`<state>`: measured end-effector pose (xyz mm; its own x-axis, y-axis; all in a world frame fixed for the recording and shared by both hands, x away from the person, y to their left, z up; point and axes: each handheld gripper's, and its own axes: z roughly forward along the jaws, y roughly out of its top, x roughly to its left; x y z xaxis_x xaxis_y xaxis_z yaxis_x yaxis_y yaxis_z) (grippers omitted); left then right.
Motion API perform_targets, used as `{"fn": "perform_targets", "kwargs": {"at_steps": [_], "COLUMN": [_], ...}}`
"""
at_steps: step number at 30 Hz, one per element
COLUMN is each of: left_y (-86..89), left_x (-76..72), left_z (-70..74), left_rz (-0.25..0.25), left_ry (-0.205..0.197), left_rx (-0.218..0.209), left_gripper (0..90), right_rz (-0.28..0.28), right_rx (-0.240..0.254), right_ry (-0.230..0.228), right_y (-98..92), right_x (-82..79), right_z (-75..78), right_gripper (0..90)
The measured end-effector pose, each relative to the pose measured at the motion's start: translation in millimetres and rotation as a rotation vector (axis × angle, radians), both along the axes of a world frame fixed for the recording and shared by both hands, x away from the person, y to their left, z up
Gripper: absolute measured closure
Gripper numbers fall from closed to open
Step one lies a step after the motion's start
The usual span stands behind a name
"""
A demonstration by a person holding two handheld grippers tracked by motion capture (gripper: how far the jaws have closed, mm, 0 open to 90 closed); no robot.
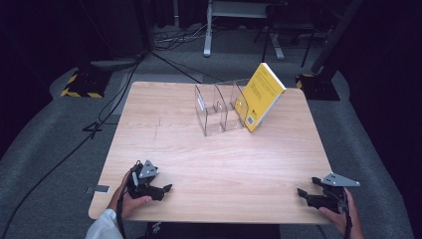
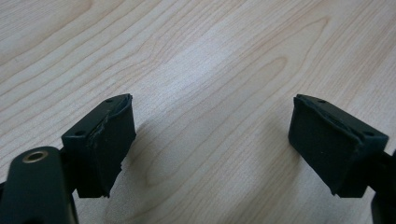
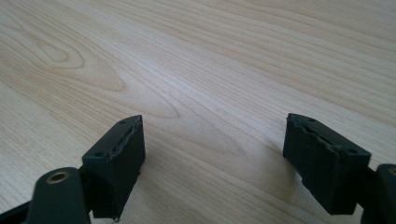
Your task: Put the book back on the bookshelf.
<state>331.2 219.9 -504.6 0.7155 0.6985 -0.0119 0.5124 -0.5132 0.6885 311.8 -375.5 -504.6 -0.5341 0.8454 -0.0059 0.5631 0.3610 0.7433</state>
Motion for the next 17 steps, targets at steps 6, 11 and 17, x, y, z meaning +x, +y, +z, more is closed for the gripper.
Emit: {"fn": "perform_targets", "kwargs": {"at_steps": [6, 11, 17], "left_y": [0.0, -0.4, -0.6], "left_x": [0.5, 0.7, 1.3], "left_z": [0.0, -0.1, -0.2], "left_rz": [-0.001, 0.002, 0.001], "left_ry": [-0.001, 0.002, 0.004], "left_rx": [0.001, -0.003, -0.005], "left_gripper": [15.2, 15.1, 15.0], "right_rz": [-0.001, 0.000, -0.001], "right_rx": [0.001, 0.000, 0.001], "right_ry": [0.000, 0.000, 0.000], "right_y": [0.1, 0.0, 0.1], "right_x": [0.0, 0.0, 0.0], "right_z": [0.0, 0.0, 0.0], "right_gripper": [21.2, 21.2, 21.2]}}
